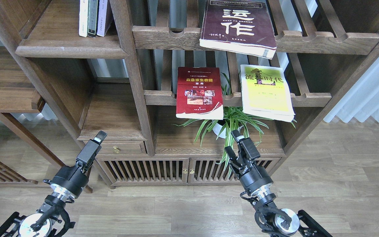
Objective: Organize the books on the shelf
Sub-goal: 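Reach the right gripper up and grasp the yellow-green book's bottom edge, then pull the yellow-green book off the shelf and lower it with the right gripper, then grasp the yellow-green book's top edge with the left gripper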
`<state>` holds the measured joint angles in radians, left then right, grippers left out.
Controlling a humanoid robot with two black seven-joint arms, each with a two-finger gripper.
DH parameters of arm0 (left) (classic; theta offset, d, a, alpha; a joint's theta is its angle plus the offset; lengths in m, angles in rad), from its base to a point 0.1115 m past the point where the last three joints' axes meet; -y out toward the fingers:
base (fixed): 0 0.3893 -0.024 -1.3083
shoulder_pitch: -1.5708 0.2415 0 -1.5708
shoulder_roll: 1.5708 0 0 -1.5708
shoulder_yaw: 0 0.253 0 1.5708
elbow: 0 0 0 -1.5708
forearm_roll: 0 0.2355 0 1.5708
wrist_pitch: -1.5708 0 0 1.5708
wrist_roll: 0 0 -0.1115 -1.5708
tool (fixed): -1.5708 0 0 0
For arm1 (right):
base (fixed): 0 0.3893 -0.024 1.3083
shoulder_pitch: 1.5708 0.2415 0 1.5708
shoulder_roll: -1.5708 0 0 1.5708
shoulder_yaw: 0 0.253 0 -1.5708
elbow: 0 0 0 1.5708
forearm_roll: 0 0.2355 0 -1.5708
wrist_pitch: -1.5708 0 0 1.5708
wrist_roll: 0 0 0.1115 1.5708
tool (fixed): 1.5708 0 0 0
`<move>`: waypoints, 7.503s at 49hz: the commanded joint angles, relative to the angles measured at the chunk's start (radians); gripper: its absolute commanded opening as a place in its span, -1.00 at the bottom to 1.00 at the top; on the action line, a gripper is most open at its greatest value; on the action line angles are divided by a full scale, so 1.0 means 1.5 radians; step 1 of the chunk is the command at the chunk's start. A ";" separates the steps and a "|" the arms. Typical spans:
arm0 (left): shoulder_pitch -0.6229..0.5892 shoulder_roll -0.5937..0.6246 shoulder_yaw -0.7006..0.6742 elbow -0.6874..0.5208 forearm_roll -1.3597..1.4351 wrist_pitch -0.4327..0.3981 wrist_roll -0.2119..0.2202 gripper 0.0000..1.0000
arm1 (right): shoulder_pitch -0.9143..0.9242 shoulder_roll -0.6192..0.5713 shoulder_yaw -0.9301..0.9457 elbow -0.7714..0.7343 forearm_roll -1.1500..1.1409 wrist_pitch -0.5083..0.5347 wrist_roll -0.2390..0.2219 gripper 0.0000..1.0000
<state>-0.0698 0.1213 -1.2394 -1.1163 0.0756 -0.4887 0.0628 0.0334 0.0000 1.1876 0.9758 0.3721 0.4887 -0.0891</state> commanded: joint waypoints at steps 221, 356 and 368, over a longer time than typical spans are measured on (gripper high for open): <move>0.003 0.188 0.200 -0.171 -0.303 0.000 0.003 1.00 | -0.263 -0.003 -0.181 0.370 -0.106 0.000 -0.001 -0.90; -0.083 0.221 0.424 -0.168 -0.360 0.000 -0.006 -0.89 | -0.268 -0.001 -0.242 0.325 -0.149 0.000 -0.032 -0.90; -0.081 0.258 0.425 -0.170 -0.359 0.000 -0.002 -0.91 | -0.254 0.000 -0.232 0.291 -0.150 0.000 -0.031 -0.89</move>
<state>-0.1941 0.4739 -0.5983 -1.3694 -0.4635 -0.4887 0.0578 -0.3615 0.0000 0.8280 1.4465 0.1476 0.4885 -0.1370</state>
